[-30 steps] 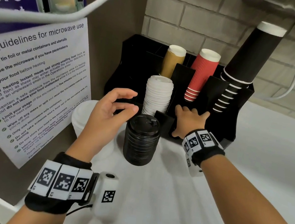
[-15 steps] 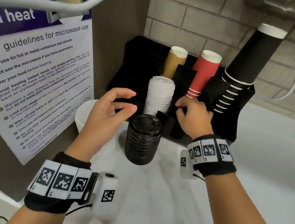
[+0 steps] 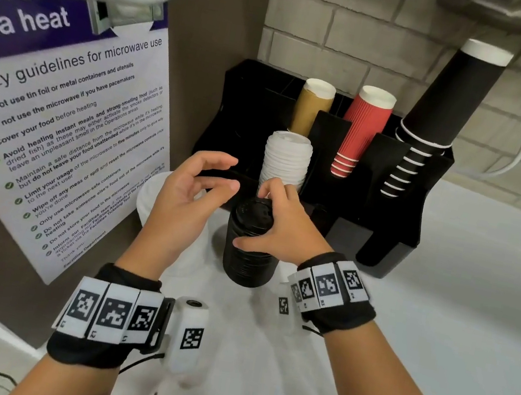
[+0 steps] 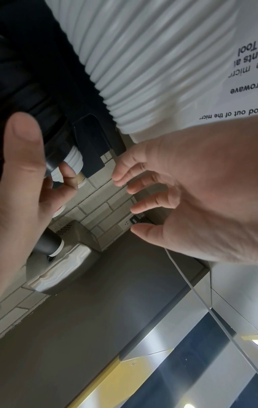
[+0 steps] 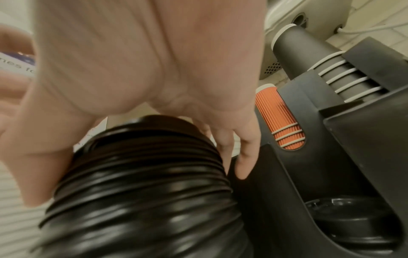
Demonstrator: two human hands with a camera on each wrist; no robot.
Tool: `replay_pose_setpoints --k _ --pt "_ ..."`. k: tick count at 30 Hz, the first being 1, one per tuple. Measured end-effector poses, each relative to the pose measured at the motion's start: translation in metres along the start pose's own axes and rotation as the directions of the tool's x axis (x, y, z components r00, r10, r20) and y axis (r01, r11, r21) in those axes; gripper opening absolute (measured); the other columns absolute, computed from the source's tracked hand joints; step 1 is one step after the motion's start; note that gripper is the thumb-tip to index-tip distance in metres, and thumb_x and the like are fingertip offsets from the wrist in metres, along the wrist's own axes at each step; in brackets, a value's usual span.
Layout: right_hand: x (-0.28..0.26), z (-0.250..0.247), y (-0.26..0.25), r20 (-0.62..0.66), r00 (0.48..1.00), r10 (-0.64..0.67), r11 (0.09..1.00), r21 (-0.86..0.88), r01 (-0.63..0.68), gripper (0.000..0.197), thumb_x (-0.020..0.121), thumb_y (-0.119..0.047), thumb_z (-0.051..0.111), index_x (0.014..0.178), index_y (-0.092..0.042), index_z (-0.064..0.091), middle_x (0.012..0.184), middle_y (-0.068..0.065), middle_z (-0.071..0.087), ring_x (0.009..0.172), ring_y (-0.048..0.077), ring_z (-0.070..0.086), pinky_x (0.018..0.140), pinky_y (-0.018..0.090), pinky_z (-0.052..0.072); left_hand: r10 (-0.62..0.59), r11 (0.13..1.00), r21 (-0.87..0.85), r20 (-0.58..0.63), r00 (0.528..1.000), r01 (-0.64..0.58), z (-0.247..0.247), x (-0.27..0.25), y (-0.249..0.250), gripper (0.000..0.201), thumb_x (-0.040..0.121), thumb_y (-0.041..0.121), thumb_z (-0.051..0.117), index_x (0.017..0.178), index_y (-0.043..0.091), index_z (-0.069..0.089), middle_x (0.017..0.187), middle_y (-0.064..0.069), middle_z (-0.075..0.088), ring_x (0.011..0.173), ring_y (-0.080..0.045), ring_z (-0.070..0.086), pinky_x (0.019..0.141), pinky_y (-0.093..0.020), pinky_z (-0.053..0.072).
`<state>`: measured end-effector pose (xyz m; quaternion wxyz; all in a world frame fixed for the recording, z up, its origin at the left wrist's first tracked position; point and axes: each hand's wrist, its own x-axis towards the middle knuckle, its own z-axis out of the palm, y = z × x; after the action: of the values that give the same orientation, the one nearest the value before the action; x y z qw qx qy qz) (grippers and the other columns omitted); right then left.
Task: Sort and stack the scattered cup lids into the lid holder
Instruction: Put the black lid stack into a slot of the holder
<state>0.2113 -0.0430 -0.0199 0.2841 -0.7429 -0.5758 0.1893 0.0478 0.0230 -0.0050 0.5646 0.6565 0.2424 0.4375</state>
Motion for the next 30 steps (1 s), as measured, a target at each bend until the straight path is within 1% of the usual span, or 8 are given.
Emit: replay_pose_setpoints --k 5,8,10,13,16,19,24,30 --pt "-0.001 -0.005 -0.005 -0.111 0.994 -0.006 1.000 0.028 0.009 0.061 0.061 -0.037 0.083 0.102 -0.028 0.039 0.107 -0.004 0.040 0.097 0.019 0.049 0.093 0.052 0.043 0.005 1.000 -0.002 0.019 1.000 -0.005 -0.002 0.001 0.002 0.027 0.086 0.020 0.068 0.113 0.023 0.063 0.121 0.006 0.063 0.098 -0.006 0.064 0.098 -0.037 0.050" --pt "-0.004 -0.016 -0.010 -0.269 0.963 -0.034 0.976 0.198 0.090 0.059 0.064 -0.030 0.085 0.104 -0.023 0.042 0.108 0.000 0.044 0.100 0.015 0.049 0.091 0.029 0.044 0.037 0.999 -0.006 0.052 0.998 -0.037 0.001 0.000 0.004 0.037 0.079 0.025 0.068 0.115 0.028 0.060 0.122 0.007 0.060 0.104 -0.005 0.062 0.086 -0.020 0.050" --pt "-0.009 -0.025 -0.014 -0.324 0.946 -0.010 0.908 0.392 0.145 0.056 0.069 -0.025 0.084 0.108 -0.022 0.043 0.110 0.000 0.049 0.103 0.015 0.053 0.088 0.022 0.047 0.041 0.999 0.001 0.107 0.993 -0.042 0.005 0.000 0.002 0.057 0.073 0.027 0.074 0.124 0.037 0.052 0.130 0.010 0.055 0.115 -0.002 0.057 0.088 -0.018 0.050" --pt "-0.020 -0.031 -0.023 -0.236 0.971 0.043 0.759 0.640 0.122 0.057 0.068 -0.038 0.077 0.116 -0.033 0.047 0.111 -0.002 0.055 0.103 0.011 0.061 0.089 0.027 0.051 -0.014 0.999 -0.043 0.234 0.972 0.025 0.014 -0.001 -0.002 0.090 0.065 0.028 0.087 0.137 0.047 0.035 0.143 0.013 0.044 0.129 -0.005 0.049 0.100 -0.024 0.047" --pt "-0.030 -0.030 -0.027 -0.133 0.991 0.011 0.693 0.715 0.089 0.061 0.067 -0.046 0.073 0.123 -0.044 0.049 0.121 0.008 0.056 0.106 0.021 0.063 0.093 0.041 0.052 0.009 0.990 -0.139 0.288 0.958 0.033 0.024 -0.003 -0.003 0.089 0.066 0.027 0.085 0.137 0.047 0.036 0.142 0.014 0.046 0.127 -0.008 0.053 0.099 -0.026 0.050" --pt "-0.039 -0.034 -0.025 -0.097 0.994 -0.058 0.671 0.733 0.111 0.060 0.073 -0.039 0.071 0.129 -0.040 0.050 0.124 0.010 0.058 0.111 0.025 0.062 0.098 0.049 0.048 0.016 0.988 -0.153 0.302 0.953 0.032 0.024 -0.004 -0.003 0.090 0.062 0.026 0.088 0.137 0.044 0.042 0.140 0.007 0.049 0.123 -0.014 0.057 0.092 -0.029 0.054" --pt "-0.052 -0.048 -0.014 -0.042 0.994 -0.104 0.670 0.735 0.101 0.061 0.077 -0.024 0.069 0.134 -0.033 0.050 0.114 0.004 0.065 0.104 0.022 0.066 0.083 0.031 0.053 0.028 0.983 -0.177 0.395 0.918 0.045 0.019 -0.005 -0.003 0.089 0.061 0.024 0.085 0.140 0.034 0.045 0.138 0.002 0.050 0.122 -0.022 0.058 0.084 -0.033 0.056" --pt "-0.057 -0.053 -0.013 -0.089 0.994 -0.063 0.684 0.722 0.108 0.057 0.073 -0.016 0.074 0.123 -0.036 0.058 0.114 0.008 0.064 0.102 0.028 0.065 0.082 0.035 0.055 0.049 0.982 -0.185 0.387 0.921 0.025 0.025 -0.005 -0.001 0.087 0.059 0.024 0.085 0.135 0.033 0.046 0.137 0.001 0.048 0.117 -0.017 0.059 0.082 -0.030 0.056"
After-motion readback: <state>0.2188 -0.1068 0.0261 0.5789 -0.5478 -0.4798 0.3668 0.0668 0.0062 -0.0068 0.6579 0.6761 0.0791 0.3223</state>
